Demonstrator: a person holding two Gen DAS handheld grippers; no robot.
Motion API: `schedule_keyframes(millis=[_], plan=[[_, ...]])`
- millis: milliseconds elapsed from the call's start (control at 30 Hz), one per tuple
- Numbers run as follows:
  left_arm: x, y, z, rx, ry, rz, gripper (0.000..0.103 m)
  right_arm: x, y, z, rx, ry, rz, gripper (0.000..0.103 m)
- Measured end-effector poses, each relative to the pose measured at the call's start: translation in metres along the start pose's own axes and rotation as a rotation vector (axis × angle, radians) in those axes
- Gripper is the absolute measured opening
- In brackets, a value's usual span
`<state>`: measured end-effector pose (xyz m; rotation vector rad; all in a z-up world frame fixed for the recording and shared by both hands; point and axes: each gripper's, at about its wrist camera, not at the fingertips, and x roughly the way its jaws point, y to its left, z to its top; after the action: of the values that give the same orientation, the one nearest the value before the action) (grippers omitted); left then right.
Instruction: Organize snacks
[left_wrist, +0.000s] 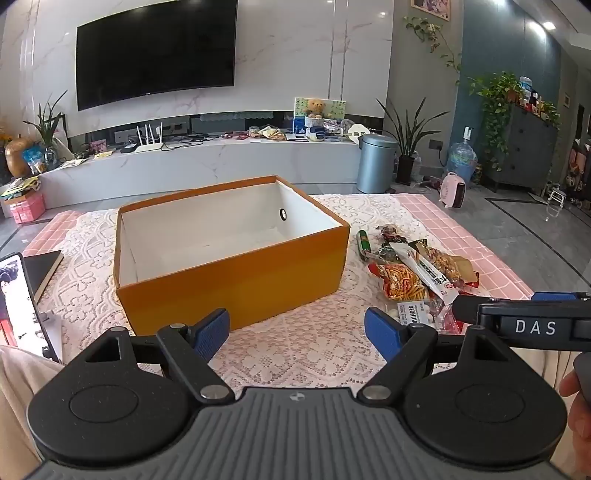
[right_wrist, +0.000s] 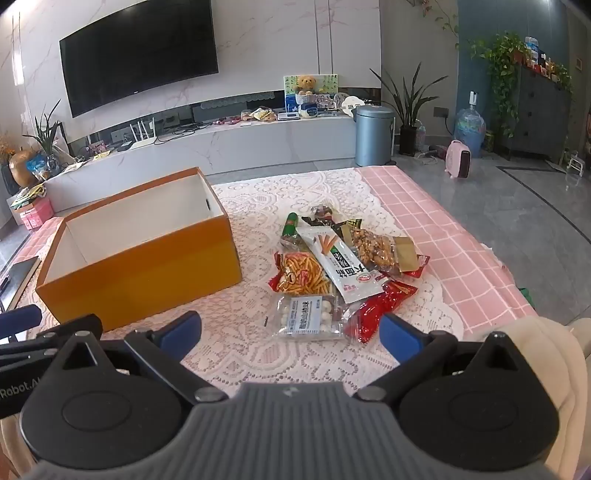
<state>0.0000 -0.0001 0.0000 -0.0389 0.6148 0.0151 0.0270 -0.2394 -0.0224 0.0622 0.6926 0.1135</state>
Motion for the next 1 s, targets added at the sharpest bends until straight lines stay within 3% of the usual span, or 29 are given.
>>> schedule_keyframes(millis=[1000], plan=[[0.0016,0.0022,0.0015,-0.002,-0.001,-0.006,0.097,-0.0003,-0.0001,-0.0014,0.005,0.003,0.003,0.100]])
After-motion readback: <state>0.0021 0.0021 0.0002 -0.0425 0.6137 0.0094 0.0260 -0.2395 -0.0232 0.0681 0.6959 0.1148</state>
